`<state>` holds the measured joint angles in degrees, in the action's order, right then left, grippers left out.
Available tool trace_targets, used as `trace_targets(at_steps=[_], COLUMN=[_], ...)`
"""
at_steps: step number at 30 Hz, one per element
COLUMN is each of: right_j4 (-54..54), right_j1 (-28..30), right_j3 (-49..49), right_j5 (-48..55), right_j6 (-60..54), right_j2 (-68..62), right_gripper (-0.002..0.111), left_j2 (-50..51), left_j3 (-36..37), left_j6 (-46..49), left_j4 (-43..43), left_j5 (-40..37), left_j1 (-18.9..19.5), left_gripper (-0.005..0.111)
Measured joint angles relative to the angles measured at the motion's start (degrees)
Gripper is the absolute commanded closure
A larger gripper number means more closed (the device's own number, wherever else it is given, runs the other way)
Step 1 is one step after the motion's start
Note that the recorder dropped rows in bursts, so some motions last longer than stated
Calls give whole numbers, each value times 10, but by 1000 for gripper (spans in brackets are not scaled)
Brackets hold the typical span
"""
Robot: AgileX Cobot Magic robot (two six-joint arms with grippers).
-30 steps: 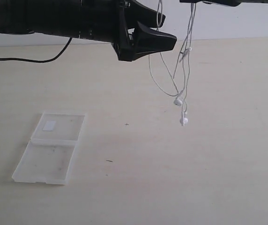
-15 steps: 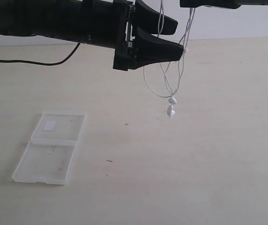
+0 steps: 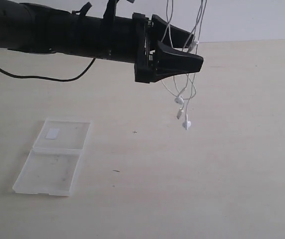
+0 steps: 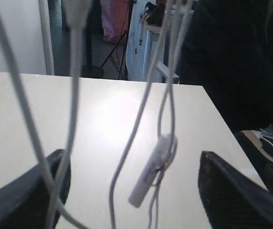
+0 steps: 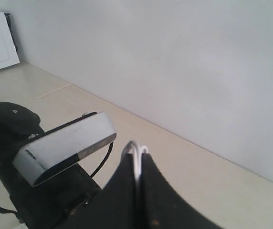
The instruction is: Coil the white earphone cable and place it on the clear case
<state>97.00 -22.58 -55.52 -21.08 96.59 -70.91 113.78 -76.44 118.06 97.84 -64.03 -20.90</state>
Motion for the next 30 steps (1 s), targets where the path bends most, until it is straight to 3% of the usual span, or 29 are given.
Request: trace_targets(at_steps=[9,16,25,30], right_j4=[-4,-6,-6,-6], right_j1=[0,0,0,0], right_j3=[0,0,0,0], right_j5=[0,0,17,21], right_j6=[4,5,7,8], right_j2=[0,0,0,0], right_gripper=[108,108,108,108], left_j2=[0,0,0,0], left_j3=[0,0,0,0], left_j6=[17,15,14,14], left_j4=[12,12,12,12], left_j5=[41,98,108,111], left_j1=[-44,-51,-52,-52], left_gripper=[35,36,60,63])
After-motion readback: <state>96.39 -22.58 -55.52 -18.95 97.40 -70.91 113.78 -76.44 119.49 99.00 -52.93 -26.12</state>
